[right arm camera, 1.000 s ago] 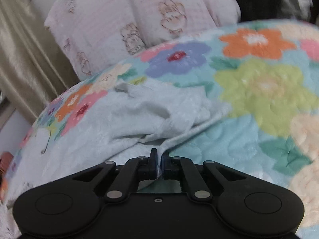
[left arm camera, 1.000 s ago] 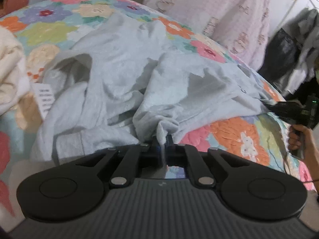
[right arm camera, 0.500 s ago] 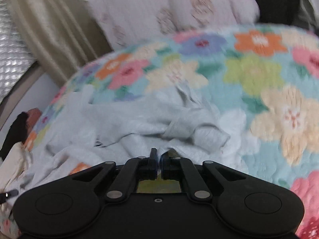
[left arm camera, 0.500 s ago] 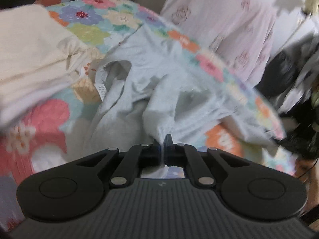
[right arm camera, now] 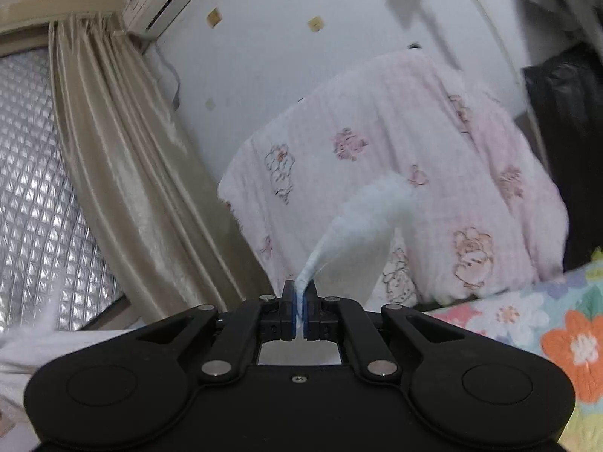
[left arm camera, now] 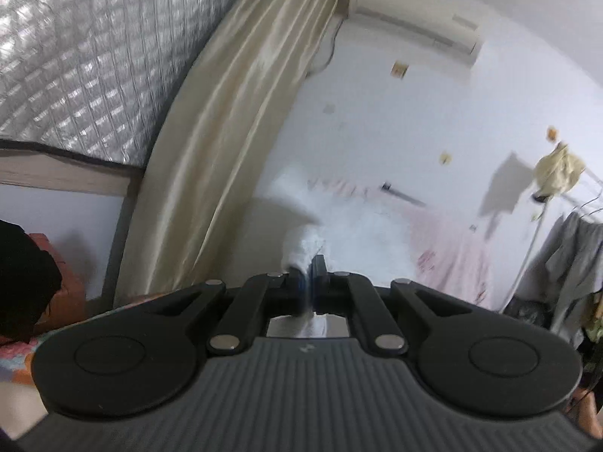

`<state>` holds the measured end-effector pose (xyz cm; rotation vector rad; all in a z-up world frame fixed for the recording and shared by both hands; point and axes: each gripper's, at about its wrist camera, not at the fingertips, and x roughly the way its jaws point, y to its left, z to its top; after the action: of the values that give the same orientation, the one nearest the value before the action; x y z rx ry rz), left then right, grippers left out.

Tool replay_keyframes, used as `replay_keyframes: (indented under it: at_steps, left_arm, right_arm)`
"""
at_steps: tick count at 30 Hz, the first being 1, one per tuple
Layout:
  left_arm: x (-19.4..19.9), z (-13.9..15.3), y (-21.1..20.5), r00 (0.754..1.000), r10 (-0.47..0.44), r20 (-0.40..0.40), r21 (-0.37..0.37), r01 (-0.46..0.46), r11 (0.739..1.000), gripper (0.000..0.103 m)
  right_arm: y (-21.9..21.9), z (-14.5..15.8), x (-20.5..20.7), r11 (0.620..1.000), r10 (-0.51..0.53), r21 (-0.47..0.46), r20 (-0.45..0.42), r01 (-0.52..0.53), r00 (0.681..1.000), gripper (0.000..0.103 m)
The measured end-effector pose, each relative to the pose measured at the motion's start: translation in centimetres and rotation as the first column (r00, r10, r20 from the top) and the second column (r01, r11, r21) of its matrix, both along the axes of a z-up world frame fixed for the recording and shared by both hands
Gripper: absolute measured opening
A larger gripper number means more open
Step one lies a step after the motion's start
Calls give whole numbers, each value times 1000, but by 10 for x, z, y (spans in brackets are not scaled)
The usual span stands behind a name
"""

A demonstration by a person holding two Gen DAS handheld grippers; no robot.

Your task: Fold clothes

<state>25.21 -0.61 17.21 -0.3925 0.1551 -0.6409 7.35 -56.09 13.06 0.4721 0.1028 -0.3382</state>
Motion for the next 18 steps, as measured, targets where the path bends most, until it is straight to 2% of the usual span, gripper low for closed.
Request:
replay_keyframes:
  at_steps: [1,3,6,8,10,12,13,15,17,18]
  left_arm:
    - [-16,-14,7,1000,-15,-19,-10,15,1000,3]
    - [-42,-49,17,995,-41,-92,-13,40,999,3]
    - [-64,-121,13,971,-52,-233,67,70,995,3]
    - [-71,-179,0,931,-59,-360,147,119,982,3]
    - [-75,-235,-11,878,-51,-476,198,164,966,3]
    - [-76,-275,-21,822,5,-570,267,179,947,3]
    - [-78,-279,-25,825,14,-565,295,186,937,3]
    - [-83,-263,-28,867,17,-499,328,171,929,3]
    - [-93,-243,-22,875,-13,-484,274,165,948,3]
    - [-98,-233,-19,877,-29,-480,241,164,957,3]
  right_arm:
    - [9,-11,-15,1000,-13,-25,-15,13,1000,4]
    - [19,-38,-39,1000,-31,-4,-47,31,998,4]
    - [25,-96,-68,994,-83,59,-127,91,988,4]
    - [24,-143,-76,982,-157,59,-253,178,954,4]
    - [20,-186,-80,973,-176,81,-356,217,918,4]
    - [18,-220,-80,965,-183,90,-441,246,879,4]
    - [17,-229,-79,964,-183,86,-473,252,862,4]
    - [19,-224,-79,966,-207,40,-476,256,855,4]
    - [28,-204,-82,966,-240,-22,-433,256,869,3]
    - [35,-192,-84,961,-275,-94,-422,261,864,3]
